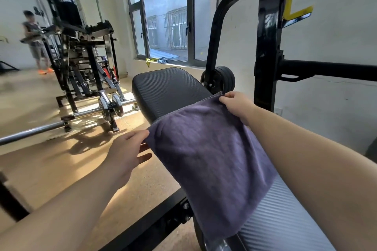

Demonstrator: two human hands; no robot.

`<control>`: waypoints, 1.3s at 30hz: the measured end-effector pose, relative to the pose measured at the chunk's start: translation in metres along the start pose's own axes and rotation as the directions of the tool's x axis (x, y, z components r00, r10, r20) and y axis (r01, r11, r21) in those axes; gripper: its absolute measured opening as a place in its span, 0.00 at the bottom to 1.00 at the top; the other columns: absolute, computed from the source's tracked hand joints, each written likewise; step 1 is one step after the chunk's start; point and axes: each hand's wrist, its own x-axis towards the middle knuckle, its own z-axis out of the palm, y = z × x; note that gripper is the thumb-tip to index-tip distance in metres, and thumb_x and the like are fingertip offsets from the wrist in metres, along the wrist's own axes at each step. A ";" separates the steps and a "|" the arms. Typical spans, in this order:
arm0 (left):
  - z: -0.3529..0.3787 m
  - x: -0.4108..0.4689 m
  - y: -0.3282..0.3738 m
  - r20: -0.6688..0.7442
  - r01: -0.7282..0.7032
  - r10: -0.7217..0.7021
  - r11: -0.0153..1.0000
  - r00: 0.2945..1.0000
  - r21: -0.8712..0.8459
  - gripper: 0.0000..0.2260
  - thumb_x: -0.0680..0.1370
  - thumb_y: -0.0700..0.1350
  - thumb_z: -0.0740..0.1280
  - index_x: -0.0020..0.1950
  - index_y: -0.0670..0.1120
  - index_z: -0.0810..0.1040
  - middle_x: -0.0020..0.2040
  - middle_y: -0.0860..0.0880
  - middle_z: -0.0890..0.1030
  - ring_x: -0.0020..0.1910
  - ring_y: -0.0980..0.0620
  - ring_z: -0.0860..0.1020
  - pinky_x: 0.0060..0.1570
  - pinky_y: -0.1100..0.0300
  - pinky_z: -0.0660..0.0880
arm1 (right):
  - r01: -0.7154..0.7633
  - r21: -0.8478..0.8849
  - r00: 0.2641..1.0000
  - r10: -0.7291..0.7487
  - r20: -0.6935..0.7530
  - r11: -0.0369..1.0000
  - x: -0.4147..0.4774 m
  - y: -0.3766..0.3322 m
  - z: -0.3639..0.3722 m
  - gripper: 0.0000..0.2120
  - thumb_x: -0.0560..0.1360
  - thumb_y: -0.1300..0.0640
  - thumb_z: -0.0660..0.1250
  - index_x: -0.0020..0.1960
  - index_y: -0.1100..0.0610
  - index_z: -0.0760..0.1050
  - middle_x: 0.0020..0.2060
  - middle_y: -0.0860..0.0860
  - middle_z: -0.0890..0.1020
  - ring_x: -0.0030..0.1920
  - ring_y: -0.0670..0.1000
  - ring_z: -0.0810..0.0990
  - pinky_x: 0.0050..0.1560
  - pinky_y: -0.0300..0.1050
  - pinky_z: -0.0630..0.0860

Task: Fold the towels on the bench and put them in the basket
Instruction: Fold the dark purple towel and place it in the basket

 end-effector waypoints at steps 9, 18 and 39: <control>-0.002 -0.003 0.006 -0.045 -0.056 0.051 0.992 0.998 -0.109 0.06 0.80 0.43 0.69 0.54 0.44 0.84 0.51 0.46 0.85 0.52 0.46 0.83 0.46 0.50 0.82 | -0.021 0.195 1.000 0.018 0.016 0.981 0.002 -0.006 -0.012 0.02 0.77 0.58 0.73 0.48 0.52 0.82 0.41 0.51 0.83 0.39 0.48 0.79 0.37 0.39 0.76; -0.008 -0.017 0.027 -0.007 -0.023 0.022 0.953 1.000 -0.301 0.06 0.76 0.38 0.73 0.52 0.39 0.82 0.48 0.43 0.85 0.41 0.51 0.84 0.36 0.62 0.81 | 0.018 0.477 1.000 -0.010 -0.018 0.879 -0.025 -0.032 -0.061 0.05 0.73 0.58 0.77 0.48 0.58 0.86 0.45 0.56 0.87 0.45 0.53 0.85 0.48 0.47 0.83; -0.034 -0.117 0.096 -0.234 -0.437 0.446 0.895 0.864 0.091 0.05 0.80 0.50 0.70 0.52 0.52 0.85 0.43 0.49 0.86 0.32 0.53 0.85 0.19 0.64 0.69 | 0.240 0.464 0.961 -0.141 -0.238 0.853 -0.169 -0.086 -0.140 0.03 0.76 0.56 0.74 0.48 0.53 0.86 0.42 0.50 0.87 0.46 0.51 0.84 0.44 0.43 0.80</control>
